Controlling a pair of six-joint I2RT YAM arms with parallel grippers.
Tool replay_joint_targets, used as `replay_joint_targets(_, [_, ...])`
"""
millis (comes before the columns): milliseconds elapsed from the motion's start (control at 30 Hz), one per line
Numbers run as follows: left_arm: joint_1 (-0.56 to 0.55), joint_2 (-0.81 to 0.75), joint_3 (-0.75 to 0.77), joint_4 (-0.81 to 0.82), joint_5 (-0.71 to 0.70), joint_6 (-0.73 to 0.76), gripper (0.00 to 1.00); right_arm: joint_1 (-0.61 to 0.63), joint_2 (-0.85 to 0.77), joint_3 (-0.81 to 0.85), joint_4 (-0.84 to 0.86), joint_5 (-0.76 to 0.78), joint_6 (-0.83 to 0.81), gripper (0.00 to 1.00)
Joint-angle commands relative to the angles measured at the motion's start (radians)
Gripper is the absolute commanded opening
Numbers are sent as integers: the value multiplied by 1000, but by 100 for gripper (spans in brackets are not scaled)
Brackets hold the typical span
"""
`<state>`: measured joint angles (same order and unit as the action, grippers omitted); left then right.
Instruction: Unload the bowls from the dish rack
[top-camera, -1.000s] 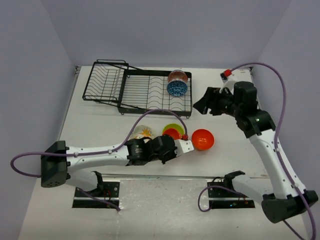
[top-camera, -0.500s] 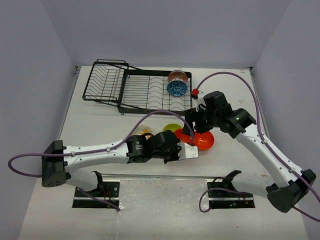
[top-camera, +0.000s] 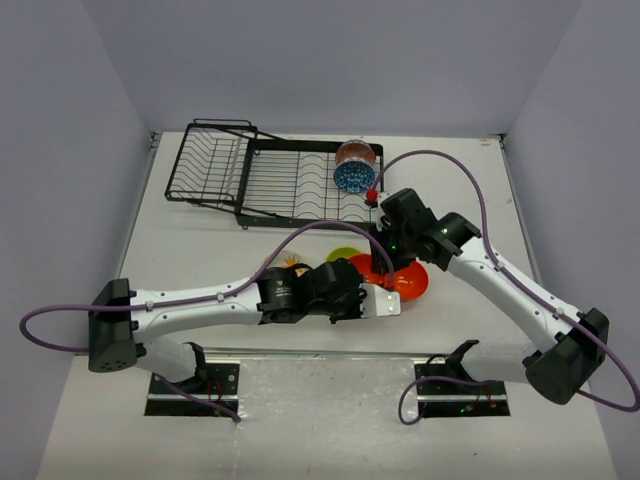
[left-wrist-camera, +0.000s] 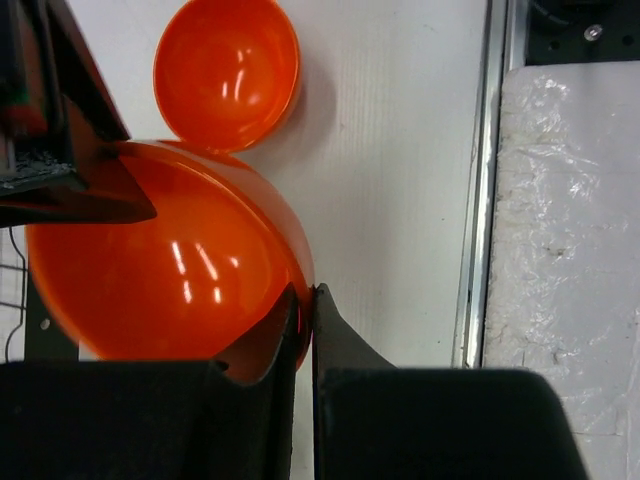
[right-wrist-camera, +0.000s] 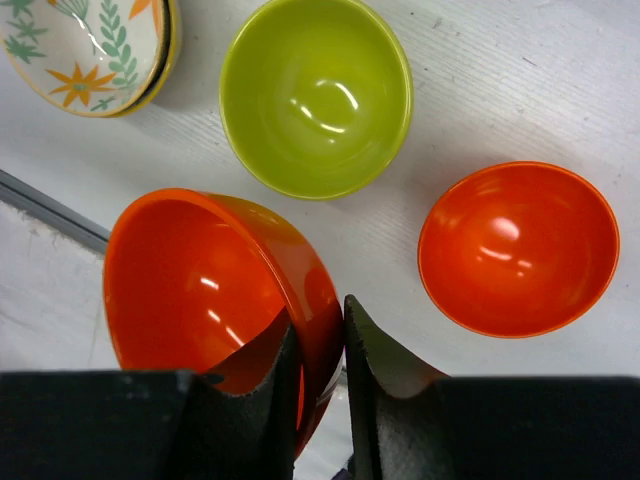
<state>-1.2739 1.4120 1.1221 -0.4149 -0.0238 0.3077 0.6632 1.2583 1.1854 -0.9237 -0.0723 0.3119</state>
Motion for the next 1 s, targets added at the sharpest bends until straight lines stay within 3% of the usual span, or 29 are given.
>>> replay_joint_targets(0, [-1,-15,59,25,-93,28,0,9,10,25,-7,25,-2,19])
replay_joint_targets(67, [-1,-18,61,42,-136,22,0,9,4,23,14,19,1,3])
replay_joint_targets(133, [1,-18,62,57,-166,11,5,9,-5,20,32,25,13,0])
replay_joint_targets(167, [-1,-18,62,76,-218,2,19,7,-13,19,54,31,18,0])
replay_joint_targets(200, [1,-19,62,83,-249,-7,41,7,-26,13,68,43,18,0])
replay_joint_targets(233, [1,-21,62,91,-274,-22,49,3,-33,10,80,54,27,0])
replay_joint_targets(267, [1,-25,64,96,-298,-25,99,-2,-46,2,106,65,32,0])
replay_joint_targets(467, [-1,-114,38,93,-421,-142,100,-255,-141,-156,270,69,117,0])
replay_joint_targets(533, [1,-174,4,106,-517,-188,100,-333,-169,-233,319,88,128,0])
replay_joint_targets(667, [5,-281,-39,85,-866,-442,100,-427,-250,-345,393,104,183,0])
replay_joint_targets(700, [31,-294,-42,67,-898,-487,100,-442,-260,-378,416,111,193,0])
replay_joint_targets(833, [204,-338,-36,-34,-849,-694,100,-494,-260,-446,444,144,243,0])
replay_joint_targets(967, [333,-347,-51,-73,-803,-757,100,-501,-251,-504,490,161,260,0])
